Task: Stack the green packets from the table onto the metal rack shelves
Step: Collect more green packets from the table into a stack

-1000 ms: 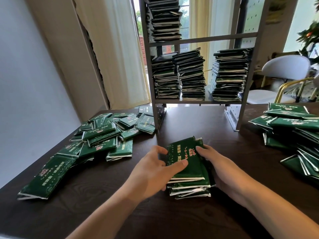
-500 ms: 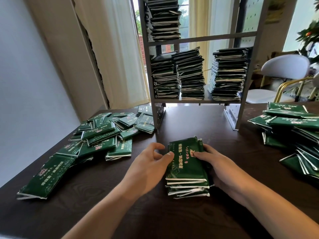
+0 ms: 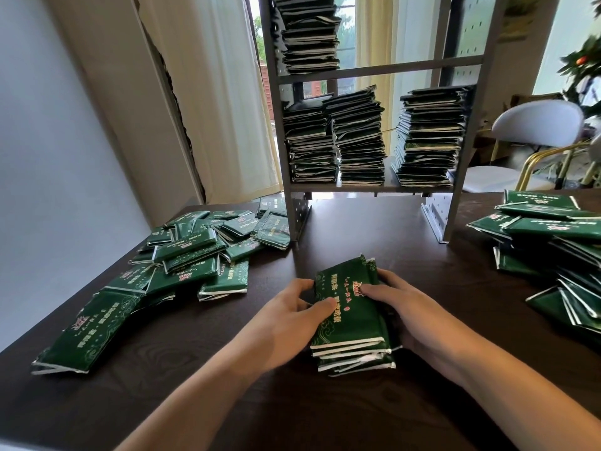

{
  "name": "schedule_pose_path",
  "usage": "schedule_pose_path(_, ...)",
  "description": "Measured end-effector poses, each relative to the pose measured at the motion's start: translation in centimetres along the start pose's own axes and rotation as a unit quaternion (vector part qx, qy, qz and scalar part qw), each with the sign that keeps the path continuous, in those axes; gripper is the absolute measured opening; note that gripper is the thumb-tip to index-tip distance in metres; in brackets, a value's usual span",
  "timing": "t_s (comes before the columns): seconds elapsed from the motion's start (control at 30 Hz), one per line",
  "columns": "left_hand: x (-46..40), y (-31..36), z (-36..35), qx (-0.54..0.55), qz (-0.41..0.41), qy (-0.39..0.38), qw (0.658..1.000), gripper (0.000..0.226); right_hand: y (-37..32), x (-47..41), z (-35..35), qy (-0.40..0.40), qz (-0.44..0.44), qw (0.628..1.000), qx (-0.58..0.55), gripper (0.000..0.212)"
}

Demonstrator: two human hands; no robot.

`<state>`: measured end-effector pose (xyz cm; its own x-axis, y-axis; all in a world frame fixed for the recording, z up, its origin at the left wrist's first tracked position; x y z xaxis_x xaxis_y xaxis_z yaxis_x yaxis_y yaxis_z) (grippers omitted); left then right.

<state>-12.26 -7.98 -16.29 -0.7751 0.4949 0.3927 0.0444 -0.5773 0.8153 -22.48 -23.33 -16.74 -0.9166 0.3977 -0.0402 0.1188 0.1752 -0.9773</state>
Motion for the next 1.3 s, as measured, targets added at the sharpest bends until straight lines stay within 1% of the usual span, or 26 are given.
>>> schedule_pose_path(0.07, -0.1, -0.1, 0.0, 0.004, 0.007, 0.000, 1.000, 0.044, 0.0, 0.0, 0.0, -0.004, 0.001, 1.000, 0.000, 0.036)
schedule_pose_path(0.17, 0.0, -0.2, 0.0, 0.015, 0.005, 0.002, 1.000, 0.036, 0.1, -0.1, 0.0, -0.005, 0.005, 1.000, 0.004, 0.036)
schedule_pose_path(0.23, 0.2, -0.3, -0.1, 0.031, 0.003, -0.004, 1.000, 0.035, 0.1, -0.1, 0.1, -0.002, 0.008, 1.000, 0.007, 0.035)
schedule_pose_path(0.5, 0.6, 0.0, 0.1, 0.059, -0.011, 0.008, 0.998, 0.053, -0.1, 0.0, 0.0, -0.005, 0.006, 1.000, 0.007, 0.034)
schedule_pose_path(0.77, 0.9, 0.6, 0.2, 0.075, -0.005, 0.007, 0.997, 0.048, -0.2, 0.1, -0.3, -0.007, -0.007, 1.000, 0.000, 0.032)
schedule_pose_path(0.87, 1.3, 1.0, 0.0, 0.096, 0.001, -0.004, 0.995, 0.046, -0.2, 0.2, -0.3, -0.007, -0.007, 1.000, 0.009, 0.034)
schedule_pose_path(1.0, 1.5, 1.2, -0.2, 0.093, -0.007, 0.010, 0.996, 0.046, -0.4, 0.5, -0.3, -0.011, 0.001, 1.000, 0.023, 0.030)
schedule_pose_path(1.1, 1.4, 1.4, -0.3, 0.098, -0.026, 0.024, 0.995, 0.055, -0.6, 0.6, -0.3, -0.009, 0.020, 0.999, 0.032, 0.029)
schedule_pose_path(1.2, 1.7, 1.6, -0.5, 0.103, -0.043, 0.011, 0.994, 0.078, -1.2, 0.8, -0.5, -0.010, 0.066, 0.997, 0.043, 0.038)
schedule_pose_path(1.23, 1.9, 1.7, -0.6, 0.109, -0.054, 0.001, 0.993, 0.078, -1.5, 0.9, -0.6, -0.014, 0.085, 0.995, 0.047, 0.042)
schedule_pose_path(1.3, 2.2, 2.0, -0.6, 0.109, -0.093, 0.004, 0.990, 0.064, -2.0, 1.1, -0.7, -0.020, 0.121, 0.992, 0.042, 0.054)
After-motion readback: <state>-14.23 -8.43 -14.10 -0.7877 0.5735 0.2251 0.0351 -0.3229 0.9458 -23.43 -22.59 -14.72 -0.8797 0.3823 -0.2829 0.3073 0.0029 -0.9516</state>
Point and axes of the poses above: each hand's wrist, its own x-axis away from the middle knuckle, its own z-axis out of the back of the hand, y = z × x, the point moved 4 cm from there along -x, towards the middle knuckle, and after that the axes turned 14 degrees about z, right-handed, at the moved point
